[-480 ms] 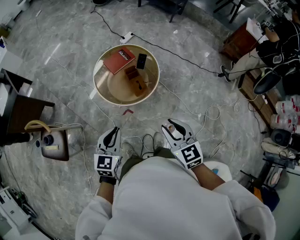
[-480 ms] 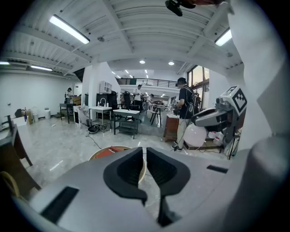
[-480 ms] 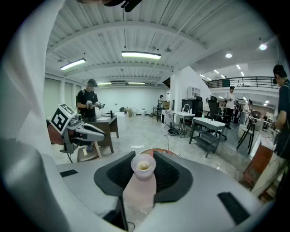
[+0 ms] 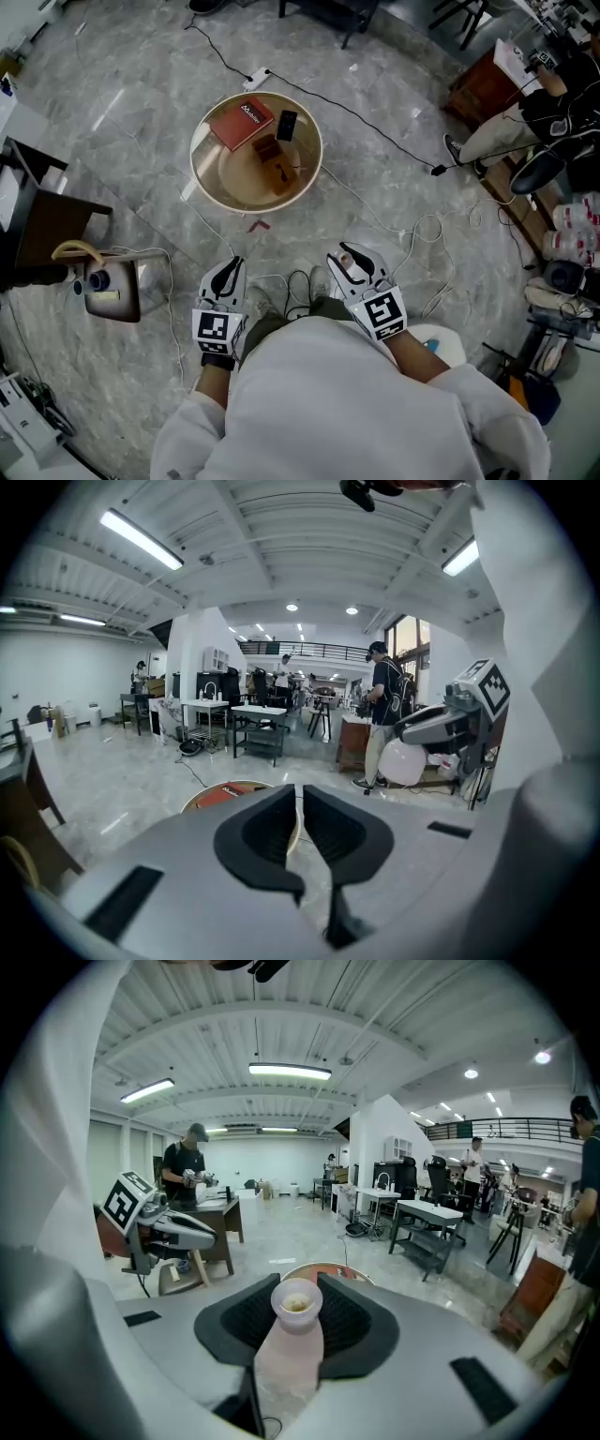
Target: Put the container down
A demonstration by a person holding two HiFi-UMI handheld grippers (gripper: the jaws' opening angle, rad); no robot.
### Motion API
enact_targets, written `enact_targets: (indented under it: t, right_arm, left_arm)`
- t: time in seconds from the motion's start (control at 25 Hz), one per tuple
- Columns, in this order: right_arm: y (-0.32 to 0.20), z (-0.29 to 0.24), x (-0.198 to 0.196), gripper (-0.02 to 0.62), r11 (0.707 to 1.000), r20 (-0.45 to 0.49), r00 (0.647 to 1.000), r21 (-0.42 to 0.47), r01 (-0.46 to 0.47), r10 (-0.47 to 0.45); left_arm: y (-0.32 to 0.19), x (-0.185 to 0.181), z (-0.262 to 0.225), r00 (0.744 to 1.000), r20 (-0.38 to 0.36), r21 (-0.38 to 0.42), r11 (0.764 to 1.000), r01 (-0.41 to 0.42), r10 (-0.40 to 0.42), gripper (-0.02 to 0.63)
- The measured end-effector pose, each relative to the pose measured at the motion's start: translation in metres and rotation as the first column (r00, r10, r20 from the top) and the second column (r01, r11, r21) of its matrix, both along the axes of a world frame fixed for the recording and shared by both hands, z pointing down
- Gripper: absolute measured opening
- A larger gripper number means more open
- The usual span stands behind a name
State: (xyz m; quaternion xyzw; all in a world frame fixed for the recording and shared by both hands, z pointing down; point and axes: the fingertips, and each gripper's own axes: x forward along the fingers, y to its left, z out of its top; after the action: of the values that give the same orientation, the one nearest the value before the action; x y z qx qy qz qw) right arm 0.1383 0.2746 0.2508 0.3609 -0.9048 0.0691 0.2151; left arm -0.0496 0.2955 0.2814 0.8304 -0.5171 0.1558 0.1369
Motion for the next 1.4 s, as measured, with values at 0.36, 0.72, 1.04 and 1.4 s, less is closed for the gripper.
enact_targets:
  t: [0.36, 0.72, 1.04, 1.4]
  right_arm:
    - [-0.009, 0.004, -0.011, 0.141, 0.999, 0.015, 0.999, -0.017, -0.031, 0.031]
    - [-0.023, 0.027, -0.039, 0.141, 0.997, -0.014, 0.997, -0.023, -0.072, 0.072]
    - [-0.065, 0.060, -0.053, 0.141, 0.990, -0.027, 0.990, -0.021, -0.137, 0.136]
    - [-0.152, 0.106, -0.062, 0.141, 0.994, -0.031, 0.995, -0.038, -0.100, 0.098]
  left_arm:
    - [-0.010, -0.008, -0.002, 1.000, -0.001, 0.014, 1.000, -0.014, 0.014, 0.032]
    - [-0.021, -0.040, 0.003, 0.999, 0.010, 0.016, 0.999, -0.052, 0.052, 0.032]
    - [-0.056, -0.065, 0.032, 0.993, 0.031, -0.022, 0.994, -0.110, 0.110, 0.031]
    - [-0.140, -0.059, 0.058, 0.994, 0.079, -0.035, 0.997, -0.075, 0.078, 0.031]
